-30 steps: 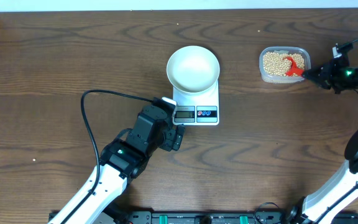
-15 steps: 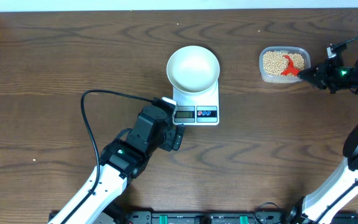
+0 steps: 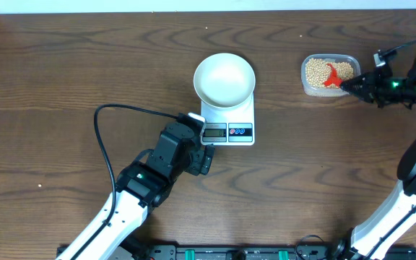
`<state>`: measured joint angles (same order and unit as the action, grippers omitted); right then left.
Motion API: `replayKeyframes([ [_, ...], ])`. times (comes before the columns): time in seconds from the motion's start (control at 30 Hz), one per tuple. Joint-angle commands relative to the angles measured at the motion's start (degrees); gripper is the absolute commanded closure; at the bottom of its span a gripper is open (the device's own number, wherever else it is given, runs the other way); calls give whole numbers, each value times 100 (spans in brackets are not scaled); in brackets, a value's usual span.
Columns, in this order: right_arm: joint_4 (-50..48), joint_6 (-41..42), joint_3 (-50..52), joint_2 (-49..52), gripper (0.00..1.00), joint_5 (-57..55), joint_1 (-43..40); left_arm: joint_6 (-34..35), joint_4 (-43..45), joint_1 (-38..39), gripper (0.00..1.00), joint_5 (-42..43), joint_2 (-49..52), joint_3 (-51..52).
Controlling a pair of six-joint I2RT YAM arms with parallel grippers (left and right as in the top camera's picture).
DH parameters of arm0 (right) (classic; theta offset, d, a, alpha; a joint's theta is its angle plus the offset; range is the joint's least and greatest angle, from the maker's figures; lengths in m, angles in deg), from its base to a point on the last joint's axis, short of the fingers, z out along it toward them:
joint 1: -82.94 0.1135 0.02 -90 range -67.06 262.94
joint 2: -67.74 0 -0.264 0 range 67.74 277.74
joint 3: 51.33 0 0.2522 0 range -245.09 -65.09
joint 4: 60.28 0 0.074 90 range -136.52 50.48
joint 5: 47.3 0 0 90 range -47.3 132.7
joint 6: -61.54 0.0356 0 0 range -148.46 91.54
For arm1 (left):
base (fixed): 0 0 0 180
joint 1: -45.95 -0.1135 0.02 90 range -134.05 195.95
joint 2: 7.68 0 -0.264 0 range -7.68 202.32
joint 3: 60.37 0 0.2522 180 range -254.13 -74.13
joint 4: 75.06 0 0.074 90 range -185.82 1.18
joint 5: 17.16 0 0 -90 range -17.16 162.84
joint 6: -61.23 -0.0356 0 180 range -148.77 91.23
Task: Scoop item into bowl and weigh 50g on scale
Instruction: 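Drag the red scoop through the soybeans with the right gripper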
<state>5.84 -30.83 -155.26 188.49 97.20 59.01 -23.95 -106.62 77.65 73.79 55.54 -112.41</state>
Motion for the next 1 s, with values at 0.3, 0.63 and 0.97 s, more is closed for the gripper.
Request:
replayKeyframes([
  [0.3, 442, -726, -2, 92, 99, 942, -538, -28, -13, -13, 12, -31, 11, -9],
  [0.63, 498, -850, -2, 92, 99, 1497, -787, -28, -11, -13, 12, -31, 11, -9],
  [0.97, 568, -1016, -2, 92, 99, 2022, -857, -28, -11, -13, 12, -31, 11, -9],
])
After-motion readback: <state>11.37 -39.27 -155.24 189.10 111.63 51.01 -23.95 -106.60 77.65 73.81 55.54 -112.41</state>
